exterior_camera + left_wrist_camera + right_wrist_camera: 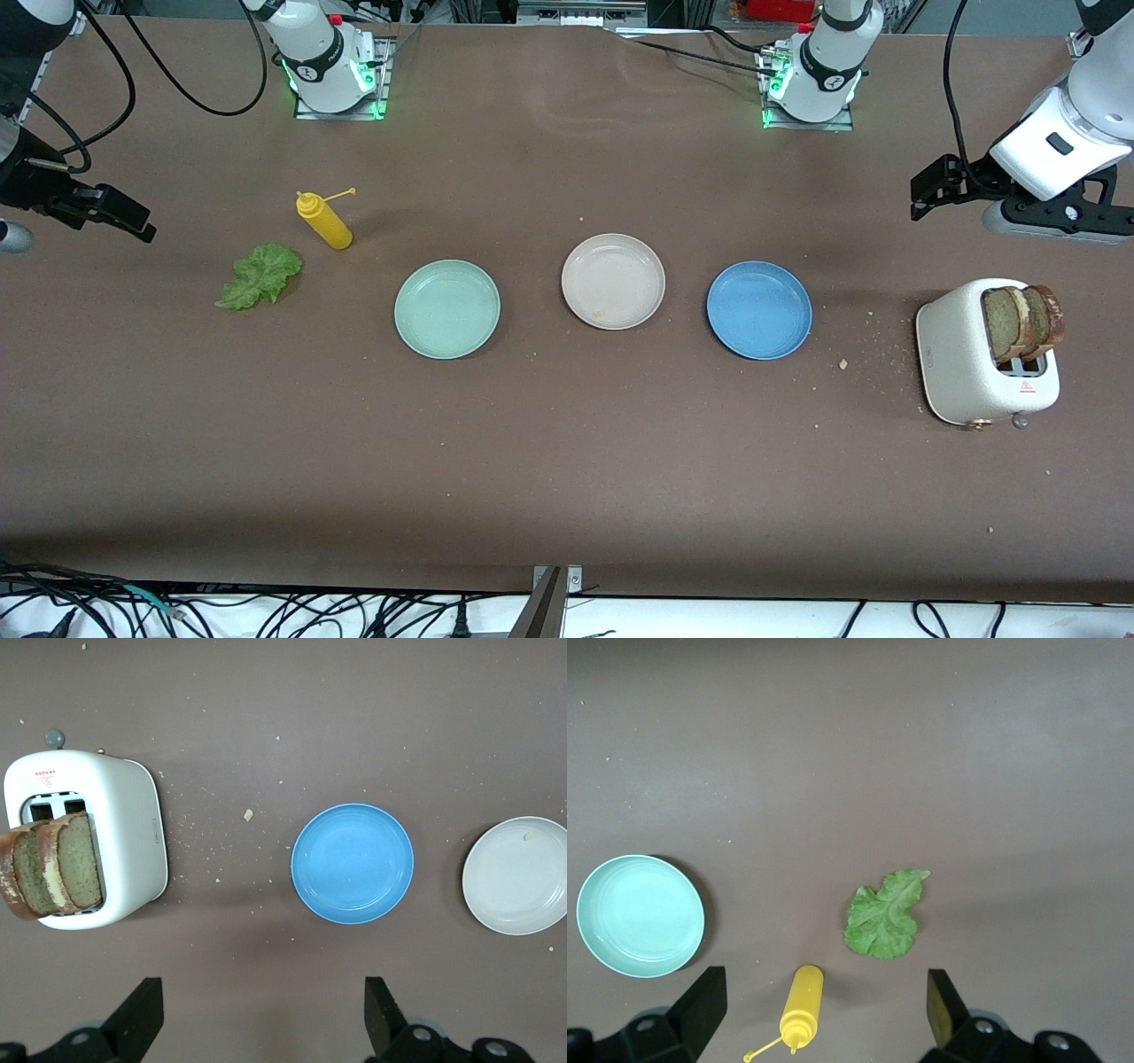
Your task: Make sandwich in beige plate with both arms
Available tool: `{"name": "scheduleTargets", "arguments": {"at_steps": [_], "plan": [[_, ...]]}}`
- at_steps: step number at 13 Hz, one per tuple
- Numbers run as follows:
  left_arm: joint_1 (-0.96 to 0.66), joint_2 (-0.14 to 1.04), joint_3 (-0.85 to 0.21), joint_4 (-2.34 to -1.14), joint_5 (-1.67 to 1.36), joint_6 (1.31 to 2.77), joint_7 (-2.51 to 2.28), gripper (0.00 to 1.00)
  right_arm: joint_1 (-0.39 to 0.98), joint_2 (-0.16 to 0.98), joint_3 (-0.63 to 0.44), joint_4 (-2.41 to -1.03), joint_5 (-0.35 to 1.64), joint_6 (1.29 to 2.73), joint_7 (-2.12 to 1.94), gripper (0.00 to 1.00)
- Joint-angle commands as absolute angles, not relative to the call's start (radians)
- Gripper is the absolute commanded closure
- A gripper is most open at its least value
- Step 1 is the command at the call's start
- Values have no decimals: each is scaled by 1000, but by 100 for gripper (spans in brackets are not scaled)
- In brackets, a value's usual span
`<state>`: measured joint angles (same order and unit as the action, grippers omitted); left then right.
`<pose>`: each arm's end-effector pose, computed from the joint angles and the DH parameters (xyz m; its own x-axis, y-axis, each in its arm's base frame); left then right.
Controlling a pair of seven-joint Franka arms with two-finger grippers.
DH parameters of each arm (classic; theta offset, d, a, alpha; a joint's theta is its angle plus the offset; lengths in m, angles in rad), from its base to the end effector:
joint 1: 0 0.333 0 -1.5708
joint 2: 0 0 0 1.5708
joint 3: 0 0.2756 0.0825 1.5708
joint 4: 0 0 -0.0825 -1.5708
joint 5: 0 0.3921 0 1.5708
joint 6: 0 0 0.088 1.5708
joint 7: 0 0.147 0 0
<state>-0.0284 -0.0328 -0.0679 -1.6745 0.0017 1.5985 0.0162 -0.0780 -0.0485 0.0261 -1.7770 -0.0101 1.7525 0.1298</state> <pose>0.5494 -0.0532 0.5150 0.9928 -0.1121 -0.0433 -0.1123 -0.9937 -0.0032 0.5599 -0.0302 0.4873 0.9835 -0.1789 0.0252 -0.1791 -0.9838 0.0080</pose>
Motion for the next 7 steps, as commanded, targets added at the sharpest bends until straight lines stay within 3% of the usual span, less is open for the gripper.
{"name": "scheduleTargets", "arguments": {"at_steps": [1,7], "plan": [[-34,-25,-61,-1654,-6,1597,8,0,-86,-43,34,-1753,6,1729,141,0],[-31,-18,-61,-1643,-6,1595,11,0,-84,-41,34,-1747,-1,1729,138,0]]}}
